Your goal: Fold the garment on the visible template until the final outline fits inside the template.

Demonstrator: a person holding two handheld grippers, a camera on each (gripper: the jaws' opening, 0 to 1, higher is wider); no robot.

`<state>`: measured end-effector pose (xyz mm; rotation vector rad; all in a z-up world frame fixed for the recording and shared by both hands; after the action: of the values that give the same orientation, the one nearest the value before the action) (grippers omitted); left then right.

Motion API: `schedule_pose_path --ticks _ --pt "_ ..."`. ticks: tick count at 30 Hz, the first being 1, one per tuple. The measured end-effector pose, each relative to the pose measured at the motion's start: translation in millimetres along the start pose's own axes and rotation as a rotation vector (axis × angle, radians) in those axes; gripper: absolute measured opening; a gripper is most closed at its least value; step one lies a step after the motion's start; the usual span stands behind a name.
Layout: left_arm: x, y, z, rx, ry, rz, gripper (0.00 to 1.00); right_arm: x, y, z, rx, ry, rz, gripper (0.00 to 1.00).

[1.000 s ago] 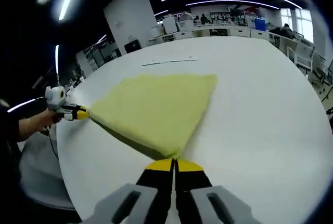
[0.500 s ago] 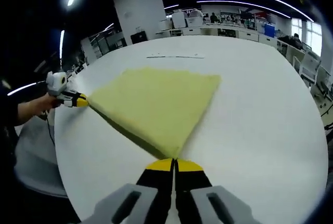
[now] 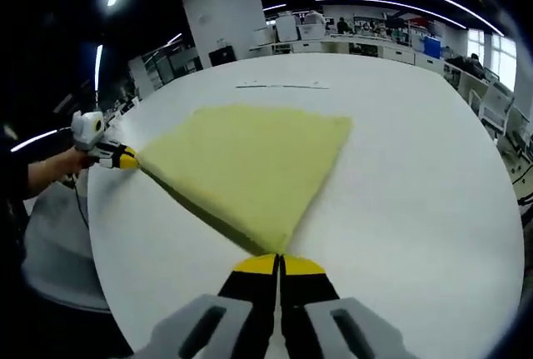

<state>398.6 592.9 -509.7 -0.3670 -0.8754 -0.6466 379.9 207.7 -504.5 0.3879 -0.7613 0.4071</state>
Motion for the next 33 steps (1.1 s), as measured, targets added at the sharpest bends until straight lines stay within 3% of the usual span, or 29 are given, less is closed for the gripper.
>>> schedule_pose_path --ticks 9,23,33 --pt "-6.5 -9.0 15.6 0.0 0.006 -0.011 0.0 -8.5 10.5 7.1 0.005 -0.01 -0.026 0.0" --pt "-26.4 -23.3 31.7 0.007 0.006 0.052 0.0 -23.5 25.1 17.8 0.01 -0.006 -0.042 0.0" --pt "-29.8 -25.7 36.7 0.011 0.026 0.058 0.0 -30.4 32.2 21.5 0.021 0.001 -0.054 0.0"
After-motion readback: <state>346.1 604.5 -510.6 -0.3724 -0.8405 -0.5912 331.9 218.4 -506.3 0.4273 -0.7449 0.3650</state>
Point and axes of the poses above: the point that each gripper's makers call its tool centre point, and the gripper's own axes: z roughly backward along the fingers, y roughly to its left, x roughly out of its top, the point moved 3 cm from there along z, roughly backward along the fingers, and after that the axes turned 4 degrees about -y, right-handed, at the moved point
